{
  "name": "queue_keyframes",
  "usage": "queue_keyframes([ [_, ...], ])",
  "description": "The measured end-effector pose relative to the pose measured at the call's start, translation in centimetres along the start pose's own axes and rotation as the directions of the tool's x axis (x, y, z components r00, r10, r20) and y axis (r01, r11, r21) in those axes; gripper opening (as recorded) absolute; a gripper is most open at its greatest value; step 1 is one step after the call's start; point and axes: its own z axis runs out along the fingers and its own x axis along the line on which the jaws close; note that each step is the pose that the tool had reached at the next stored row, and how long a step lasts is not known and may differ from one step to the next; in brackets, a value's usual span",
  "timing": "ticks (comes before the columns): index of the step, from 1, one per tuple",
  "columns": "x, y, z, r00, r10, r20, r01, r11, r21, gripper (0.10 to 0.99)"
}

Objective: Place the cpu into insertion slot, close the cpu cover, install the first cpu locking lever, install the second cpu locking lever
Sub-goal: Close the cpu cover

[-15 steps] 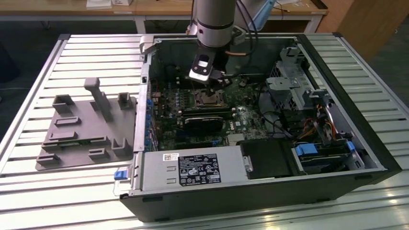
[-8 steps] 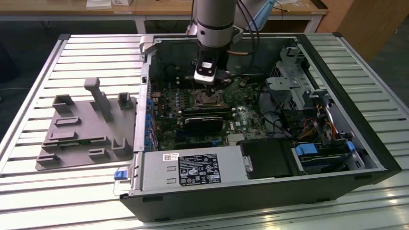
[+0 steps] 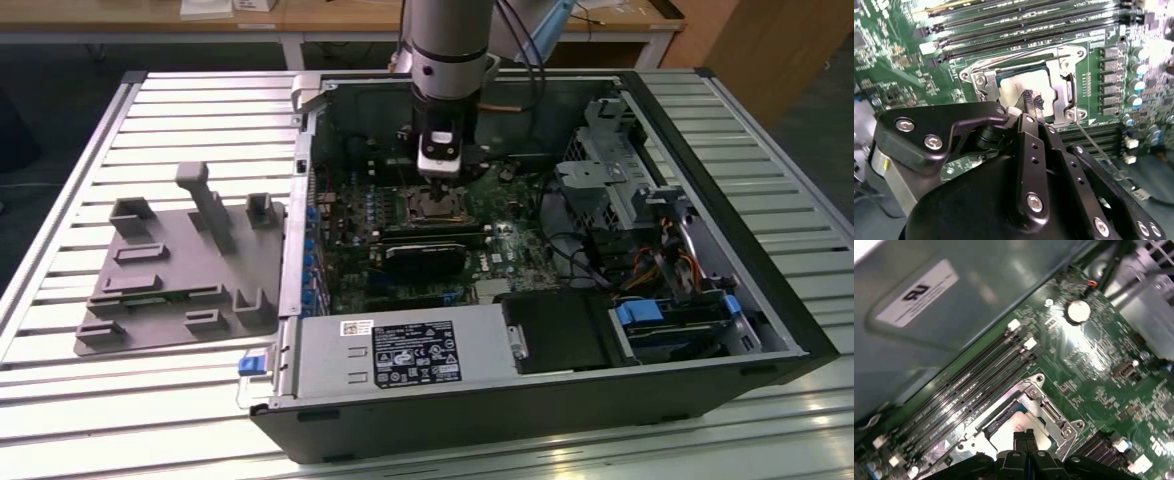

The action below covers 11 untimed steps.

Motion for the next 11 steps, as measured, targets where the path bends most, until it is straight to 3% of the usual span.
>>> queue_keyframes([
  [6, 0.0, 0.0, 0.01, 0.994, -0.11, -0.0036, 0.11, 0.994, -0.001, 0.102],
  [11, 0.0, 0.0, 0.02, 0.9801, -0.199, -0.0062, 0.199, 0.9801, -0.002, 0.102],
])
